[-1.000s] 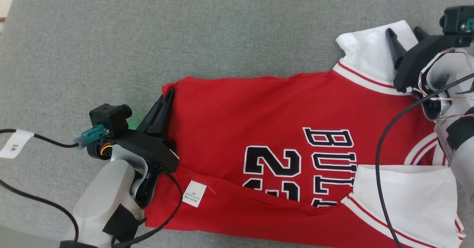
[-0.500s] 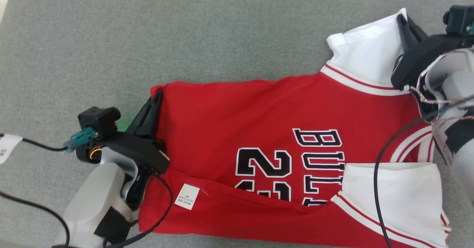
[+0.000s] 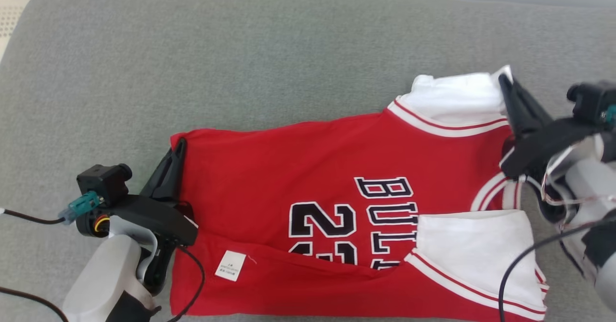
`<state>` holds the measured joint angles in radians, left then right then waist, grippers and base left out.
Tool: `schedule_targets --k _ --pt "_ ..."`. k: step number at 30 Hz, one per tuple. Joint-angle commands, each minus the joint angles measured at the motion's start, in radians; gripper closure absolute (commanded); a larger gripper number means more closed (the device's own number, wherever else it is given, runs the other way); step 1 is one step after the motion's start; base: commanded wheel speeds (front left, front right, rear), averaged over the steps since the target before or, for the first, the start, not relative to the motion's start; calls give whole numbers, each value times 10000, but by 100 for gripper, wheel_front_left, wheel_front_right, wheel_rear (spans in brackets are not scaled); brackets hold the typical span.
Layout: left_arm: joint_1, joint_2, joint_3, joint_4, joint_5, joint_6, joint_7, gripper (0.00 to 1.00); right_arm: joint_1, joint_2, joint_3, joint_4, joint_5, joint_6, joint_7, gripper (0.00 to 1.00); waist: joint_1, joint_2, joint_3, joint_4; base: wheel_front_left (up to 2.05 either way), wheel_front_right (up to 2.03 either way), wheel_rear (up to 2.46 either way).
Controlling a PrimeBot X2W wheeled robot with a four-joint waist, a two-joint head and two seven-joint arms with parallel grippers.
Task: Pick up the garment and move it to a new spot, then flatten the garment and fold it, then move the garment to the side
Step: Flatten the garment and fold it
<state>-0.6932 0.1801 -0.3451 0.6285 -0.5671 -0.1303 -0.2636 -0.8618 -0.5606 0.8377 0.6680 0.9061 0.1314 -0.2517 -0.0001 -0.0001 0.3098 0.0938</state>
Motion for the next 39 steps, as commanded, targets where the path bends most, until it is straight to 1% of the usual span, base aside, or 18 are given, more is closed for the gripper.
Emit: schedule_targets --k 1,7,9,15,17,21,27,37,39 --pt "231 78 38 -61 50 -2 -12 100 271 -94 33 -169 54 -15 -70 100 1 1 -211 -224 0 0 0" --pt "590 152 11 -465 97 -2 -12 100 1709 -291 -28 -1304 442 -15 -137 100 1 1 -514 -342 0 0 0" --pt "776 200 -10 -579 104 -2 -10 100 2209 -357 -197 -1582 514 -15 -142 100 1 1 -616 -328 0 0 0" --pt "1316 300 -67 -1020 27 -2 -10 100 3605 -411 -752 -2100 509 -15 -142 100 1 1 -903 -265 0 0 0" --pt "1528 334 -64 -1171 -15 -2 -10 100 3995 -340 -914 -2153 512 -15 -141 100 1 1 -1018 -260 0 0 0" --pt "2066 369 16 -1559 13 -2 -10 100 4581 -168 -1237 -2275 457 -15 -142 100 1 1 -1245 -272 0 0 0" --pt "2868 492 -151 -2120 -31 -2 -10 100 5274 6 -1680 -2420 445 -15 -144 100 1 1 -1531 -269 0 0 0" --pt "3874 481 226 -2363 -187 -2 -12 100 6121 129 -2395 -2924 360 -15 -143 100 1 1 -1864 -287 0 0 0" --pt "4110 437 329 -2431 -247 -2 -10 95 6371 124 -2571 -3077 313 -15 -143 100 1 1 -1949 -298 0 0 0"
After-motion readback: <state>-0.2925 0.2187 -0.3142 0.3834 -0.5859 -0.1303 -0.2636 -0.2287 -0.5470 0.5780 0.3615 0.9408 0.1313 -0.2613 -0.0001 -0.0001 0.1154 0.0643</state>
